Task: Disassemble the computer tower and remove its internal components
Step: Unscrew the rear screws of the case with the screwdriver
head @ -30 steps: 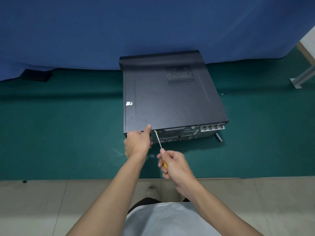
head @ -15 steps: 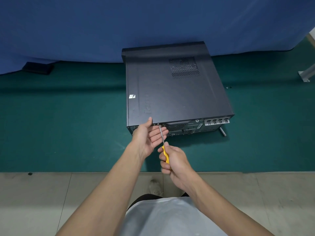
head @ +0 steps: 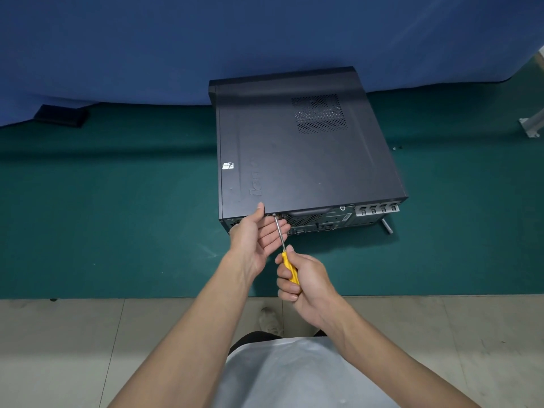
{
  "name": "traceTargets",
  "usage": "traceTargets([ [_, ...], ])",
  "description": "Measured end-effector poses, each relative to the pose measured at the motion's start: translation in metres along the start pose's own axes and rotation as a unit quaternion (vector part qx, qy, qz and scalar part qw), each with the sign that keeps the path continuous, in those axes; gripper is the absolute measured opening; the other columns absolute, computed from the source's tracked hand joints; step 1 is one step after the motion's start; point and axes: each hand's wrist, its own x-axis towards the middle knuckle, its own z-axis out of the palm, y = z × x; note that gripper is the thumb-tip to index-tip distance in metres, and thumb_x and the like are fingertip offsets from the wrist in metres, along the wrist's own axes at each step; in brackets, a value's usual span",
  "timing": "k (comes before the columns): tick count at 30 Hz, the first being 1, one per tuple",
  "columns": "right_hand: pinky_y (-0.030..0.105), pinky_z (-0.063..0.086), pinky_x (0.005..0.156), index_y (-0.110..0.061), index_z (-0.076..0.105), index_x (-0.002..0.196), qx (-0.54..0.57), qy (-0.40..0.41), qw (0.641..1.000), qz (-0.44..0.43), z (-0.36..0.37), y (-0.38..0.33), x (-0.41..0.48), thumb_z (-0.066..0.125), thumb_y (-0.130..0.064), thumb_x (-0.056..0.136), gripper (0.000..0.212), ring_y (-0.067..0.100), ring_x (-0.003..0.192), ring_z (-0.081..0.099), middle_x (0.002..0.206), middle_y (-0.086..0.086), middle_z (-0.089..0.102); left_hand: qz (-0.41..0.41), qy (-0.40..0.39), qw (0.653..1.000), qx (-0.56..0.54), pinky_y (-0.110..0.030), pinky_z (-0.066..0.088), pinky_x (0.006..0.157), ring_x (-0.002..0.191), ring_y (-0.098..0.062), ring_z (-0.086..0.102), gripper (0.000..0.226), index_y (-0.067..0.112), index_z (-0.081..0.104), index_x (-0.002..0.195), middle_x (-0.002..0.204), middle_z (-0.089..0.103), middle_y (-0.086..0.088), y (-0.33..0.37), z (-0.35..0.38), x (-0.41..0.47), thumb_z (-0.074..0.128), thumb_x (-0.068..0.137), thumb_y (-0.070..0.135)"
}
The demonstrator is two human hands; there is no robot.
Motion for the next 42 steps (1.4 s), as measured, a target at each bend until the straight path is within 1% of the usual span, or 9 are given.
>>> traceTargets([
  [17,0.019,0.011,0.036,-0.01,0.054,0.072,0.322,-0.174,0.923,0.121,0.005,0.013,0.011,0.043,-0.03,0.095,0.032,0.006,0.036,0.009,0.049,-0.008,0.026,0.006,0.006,1.0,0.011,-0.027,0.058,0.056,0.076,-0.024,0.073,0.034,-0.002,0.063,0.093,0.083,0.074,-0.017,0.004,-0.001,-0.001,0.062,0.092,0.032],
  [21,0.018,0.011,0.035,-0.012,0.05,0.071,0.311,-0.157,0.932,0.104,0.008,0.013,0.011,0.042,-0.034,0.095,0.034,0.005,0.034,0.009,0.045,-0.008,0.028,0.006,0.001,1.0,0.011,-0.027,0.058,0.057,0.077,-0.025,0.073,0.034,-0.003,0.063,0.093,0.083,0.074,-0.017,0.005,-0.002,-0.002,0.062,0.093,0.031],
  [25,0.015,0.013,0.034,-0.012,0.045,0.072,0.168,0.0,0.986,0.019,0.025,0.014,0.009,0.036,-0.039,0.102,0.041,0.006,0.03,0.016,0.044,-0.006,0.028,0.005,0.002,1.0,0.013,-0.027,0.057,0.056,0.076,-0.024,0.073,0.034,-0.003,0.064,0.093,0.084,0.074,-0.017,0.005,-0.002,-0.002,0.061,0.093,0.031],
  [27,0.021,0.022,0.036,-0.012,0.044,0.074,-0.047,0.102,0.992,-0.053,0.034,0.012,0.005,0.032,-0.037,0.104,0.041,0.01,0.035,0.026,0.048,-0.004,0.036,0.002,0.0,1.0,0.018,-0.027,0.057,0.057,0.075,-0.024,0.073,0.034,-0.002,0.064,0.092,0.084,0.074,-0.017,0.006,-0.002,-0.002,0.061,0.093,0.032],
  [30,0.034,0.03,0.055,-0.01,0.047,0.083,-0.464,0.209,0.851,-0.132,0.036,0.015,0.003,0.025,-0.034,0.104,0.038,0.017,0.061,0.04,0.079,0.009,0.057,0.003,0.001,1.0,0.023,-0.028,0.058,0.056,0.076,-0.024,0.073,0.034,-0.003,0.065,0.091,0.085,0.074,-0.017,0.007,-0.002,-0.002,0.06,0.094,0.031],
  [34,0.033,0.027,0.062,-0.007,0.049,0.09,-0.517,0.233,0.808,-0.16,0.033,0.015,0.005,0.025,-0.033,0.104,0.038,0.021,0.071,0.039,0.093,0.015,0.061,0.011,0.005,1.0,0.027,-0.027,0.057,0.055,0.076,-0.026,0.073,0.032,-0.004,0.065,0.092,0.086,0.073,-0.019,0.007,-0.001,-0.002,0.062,0.094,0.027],
  [37,0.035,0.036,0.061,-0.007,0.052,0.085,-0.427,0.222,0.862,-0.16,0.033,0.016,0.007,0.031,-0.033,0.103,0.039,0.024,0.072,0.047,0.081,0.012,0.06,0.025,0.007,0.999,0.034,-0.027,0.058,0.056,0.075,-0.025,0.073,0.021,-0.006,0.065,0.095,0.085,0.073,-0.019,0.005,-0.002,-0.003,0.066,0.09,0.014],
  [39,0.028,0.033,0.043,-0.008,0.05,0.08,-0.208,0.157,0.957,-0.124,0.035,0.016,0.008,0.038,-0.032,0.103,0.035,0.016,0.047,0.038,0.059,0.004,0.046,0.032,0.005,0.998,0.048,-0.025,0.058,0.057,0.072,-0.023,0.073,0.008,-0.006,0.066,0.091,0.081,0.073,-0.018,0.004,-0.003,-0.003,0.066,0.087,0.001],
  [42,0.02,0.021,0.037,-0.008,0.048,0.079,0.06,0.016,0.997,-0.038,0.027,0.011,0.006,0.045,-0.033,0.1,0.033,0.01,0.039,0.027,0.054,0.002,0.035,0.042,0.023,0.997,0.068,-0.02,0.053,0.048,0.061,-0.017,0.071,0.003,-0.005,0.067,0.087,0.073,0.072,-0.015,0.004,0.0,-0.002,0.066,0.084,-0.006],
])
